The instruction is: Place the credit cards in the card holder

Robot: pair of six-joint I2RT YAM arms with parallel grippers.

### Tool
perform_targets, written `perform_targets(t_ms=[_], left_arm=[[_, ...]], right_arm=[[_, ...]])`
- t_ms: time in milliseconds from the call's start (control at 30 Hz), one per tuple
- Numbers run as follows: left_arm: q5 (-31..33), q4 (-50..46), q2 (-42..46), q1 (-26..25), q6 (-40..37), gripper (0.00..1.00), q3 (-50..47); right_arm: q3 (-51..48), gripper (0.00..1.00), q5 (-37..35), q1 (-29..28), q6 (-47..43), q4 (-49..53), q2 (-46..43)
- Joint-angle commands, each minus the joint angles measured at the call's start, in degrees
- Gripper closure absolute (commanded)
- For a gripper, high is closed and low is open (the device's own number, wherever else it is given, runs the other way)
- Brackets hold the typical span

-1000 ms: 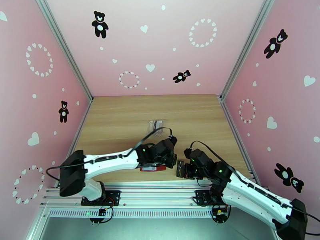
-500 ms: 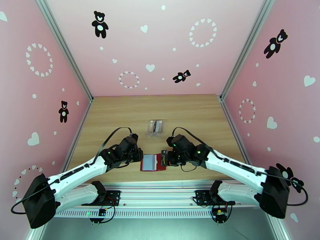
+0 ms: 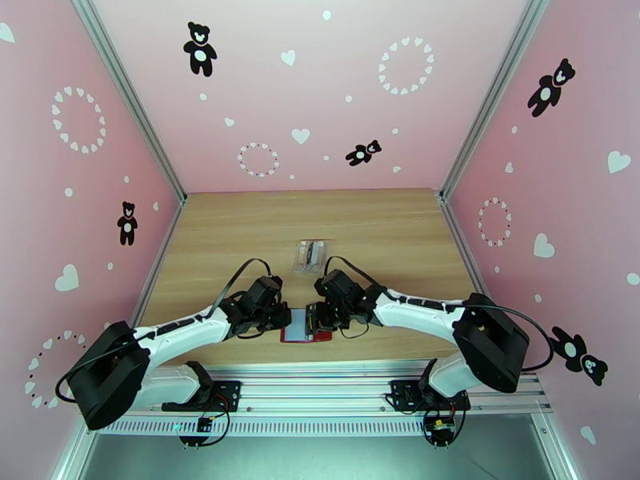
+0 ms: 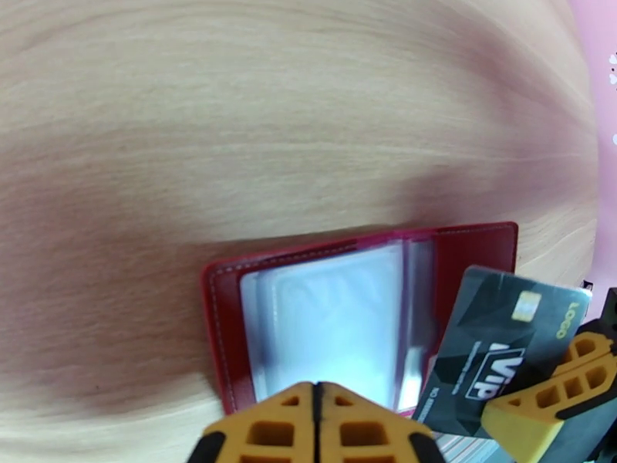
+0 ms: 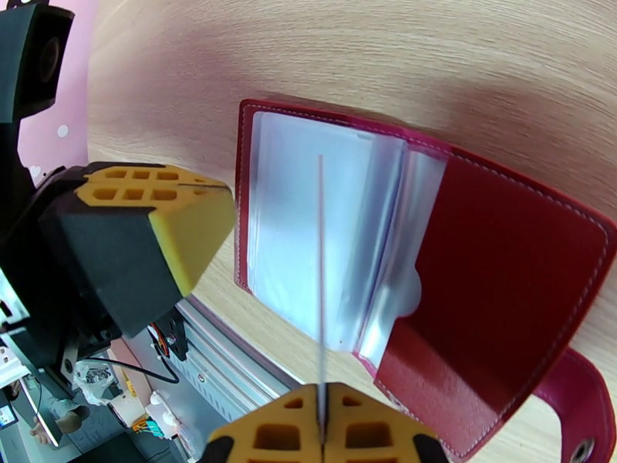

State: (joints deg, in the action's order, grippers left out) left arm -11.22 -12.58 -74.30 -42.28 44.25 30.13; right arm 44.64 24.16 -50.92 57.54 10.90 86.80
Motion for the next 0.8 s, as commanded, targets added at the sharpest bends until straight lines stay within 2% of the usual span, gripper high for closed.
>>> perform_targets(t_ms=[0, 500, 767], left_arm=[[-0.90, 2.05, -1.39, 0.43, 0.83, 0.95, -1.63], [-0.72, 3.44, -2.51, 0.36, 1.34, 0.96, -3.65], [-1.07, 4.18, -2.51, 0.36, 1.53, 0.97, -4.55]], right_arm=[[-0.89, 1.00, 1.60, 0.70, 0.65, -2.66, 1.15], [-4.08, 1.00, 3.99, 2.18, 0.73, -4.50, 2.24], [-5.58, 1.00, 8.40, 3.28, 3.60, -9.21, 2.23]])
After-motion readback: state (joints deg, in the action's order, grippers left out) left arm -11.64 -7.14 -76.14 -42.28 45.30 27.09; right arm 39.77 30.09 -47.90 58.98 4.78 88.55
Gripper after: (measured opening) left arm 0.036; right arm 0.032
